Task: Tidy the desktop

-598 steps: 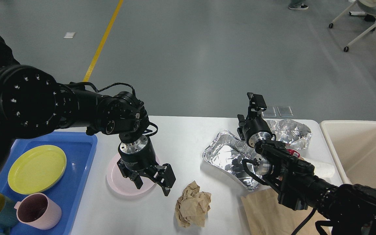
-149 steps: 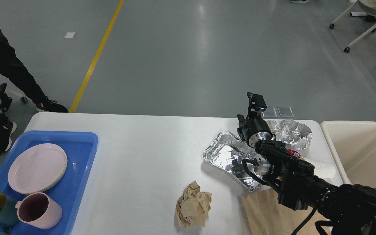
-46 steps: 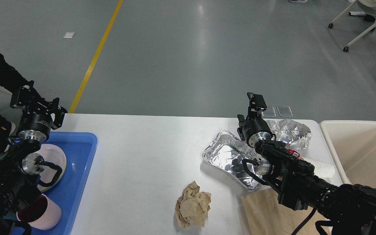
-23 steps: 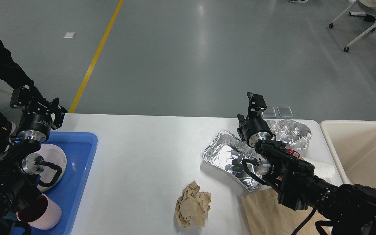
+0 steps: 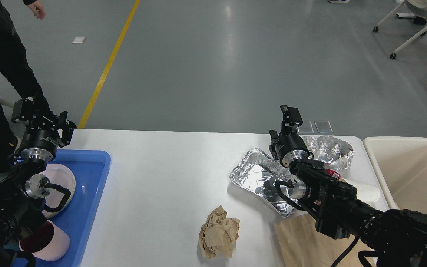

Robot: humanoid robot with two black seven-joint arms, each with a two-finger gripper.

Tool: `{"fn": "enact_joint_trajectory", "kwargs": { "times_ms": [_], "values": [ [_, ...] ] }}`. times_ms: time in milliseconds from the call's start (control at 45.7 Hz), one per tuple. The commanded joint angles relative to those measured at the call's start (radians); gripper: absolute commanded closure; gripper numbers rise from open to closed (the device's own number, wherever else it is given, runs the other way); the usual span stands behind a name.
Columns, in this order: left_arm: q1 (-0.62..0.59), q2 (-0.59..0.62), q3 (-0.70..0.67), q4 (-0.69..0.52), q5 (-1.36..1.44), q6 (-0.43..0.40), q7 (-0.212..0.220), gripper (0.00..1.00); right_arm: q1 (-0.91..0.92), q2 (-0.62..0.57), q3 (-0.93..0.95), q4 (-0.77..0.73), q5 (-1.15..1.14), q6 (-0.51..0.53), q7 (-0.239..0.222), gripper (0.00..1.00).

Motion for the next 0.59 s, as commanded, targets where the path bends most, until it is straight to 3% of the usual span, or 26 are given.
{"fn": "enact_joint_trajectory", "kwargs": {
  "times_ms": [0,568],
  "values": [
    [0.0,0.0,0.0,0.0,0.0,0.0,-0.001,0.04,0.007,-0.006,-0.001,0.0,0.0,-0.002,0.0,0.0],
    [0.0,0.0,0.001,0.0,0.0,0.0,-0.001,0.04,0.032,-0.054,0.005,-0.014,0.0,-0.006,0.0,0.0]
  ]
}}
